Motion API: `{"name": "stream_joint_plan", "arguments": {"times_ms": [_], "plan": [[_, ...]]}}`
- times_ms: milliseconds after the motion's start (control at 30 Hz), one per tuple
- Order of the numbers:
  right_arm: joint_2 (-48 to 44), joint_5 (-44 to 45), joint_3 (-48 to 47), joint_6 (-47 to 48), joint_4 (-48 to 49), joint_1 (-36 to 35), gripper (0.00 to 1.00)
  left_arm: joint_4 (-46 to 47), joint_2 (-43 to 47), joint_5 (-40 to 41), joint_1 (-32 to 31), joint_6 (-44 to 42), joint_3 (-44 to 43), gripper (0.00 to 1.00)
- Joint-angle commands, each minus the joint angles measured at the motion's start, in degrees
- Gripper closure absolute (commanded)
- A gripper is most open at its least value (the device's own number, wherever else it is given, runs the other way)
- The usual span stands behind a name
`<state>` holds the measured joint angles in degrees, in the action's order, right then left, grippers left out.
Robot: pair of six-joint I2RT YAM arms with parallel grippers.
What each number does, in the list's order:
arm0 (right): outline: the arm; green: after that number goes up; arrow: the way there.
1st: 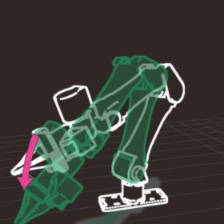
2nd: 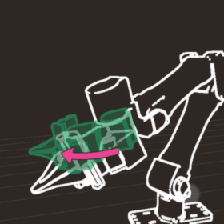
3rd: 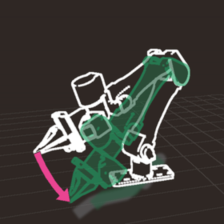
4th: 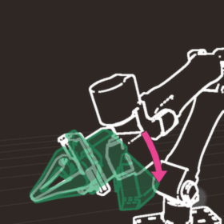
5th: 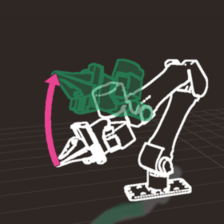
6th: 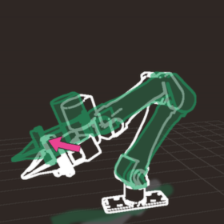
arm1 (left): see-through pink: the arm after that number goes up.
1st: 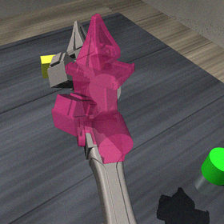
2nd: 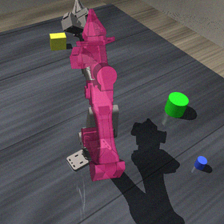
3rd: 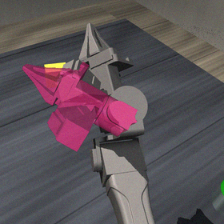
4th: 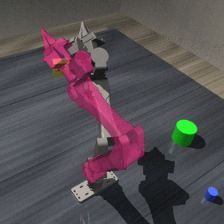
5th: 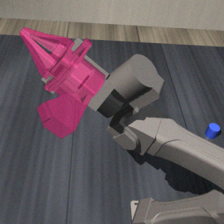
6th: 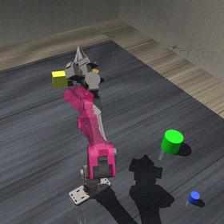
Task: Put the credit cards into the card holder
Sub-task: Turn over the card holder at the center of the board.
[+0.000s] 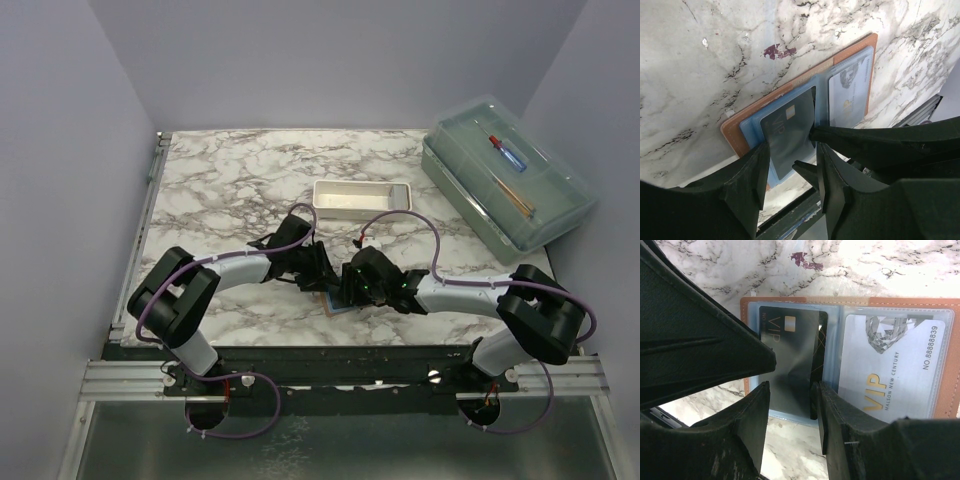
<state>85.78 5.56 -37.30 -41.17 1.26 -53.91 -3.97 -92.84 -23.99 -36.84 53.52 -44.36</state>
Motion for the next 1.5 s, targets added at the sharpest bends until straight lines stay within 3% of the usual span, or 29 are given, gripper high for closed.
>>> {"name": "stream_joint_plan", "arguments": {"times_ms": [0,133,300,700,1033,1200,1467], "plan": [[1.5,-2.4,2.2,-0.8,-0.6,0.0,0.52,0.3,-0.5,1.1,-0.7,-0.5,-1.2,0.51],[1.4,-2.5,2.2,-0.7,-0.5,0.1,0.52,-1.2,1.9,3.3,-0.7,0.0,0.1,0.45],[1.5,-2.4,1.9,-0.3,-0.7,0.2,0.52,-2.4,2.0,4.4,-0.7,0.3,0.3,0.44],[2.7,-2.9,1.1,0.1,-0.4,0.2,0.52,-1.2,0.8,4.3,-0.7,0.6,-0.2,0.51],[1.9,-4.0,1.6,0.2,0.9,0.2,0.52,1.5,2.4,2.2,-1.2,0.8,-1.0,0.65],[0.1,-4.0,0.9,1.3,-0.8,0.2,0.45,1.5,3.3,1.5,-1.9,1.1,-2.1,0.67],[-2.7,-1.4,-3.4,4.3,-9.2,0.1,0.23,1.7,2.2,1.0,-3.0,1.2,-4.4,0.68]]}}
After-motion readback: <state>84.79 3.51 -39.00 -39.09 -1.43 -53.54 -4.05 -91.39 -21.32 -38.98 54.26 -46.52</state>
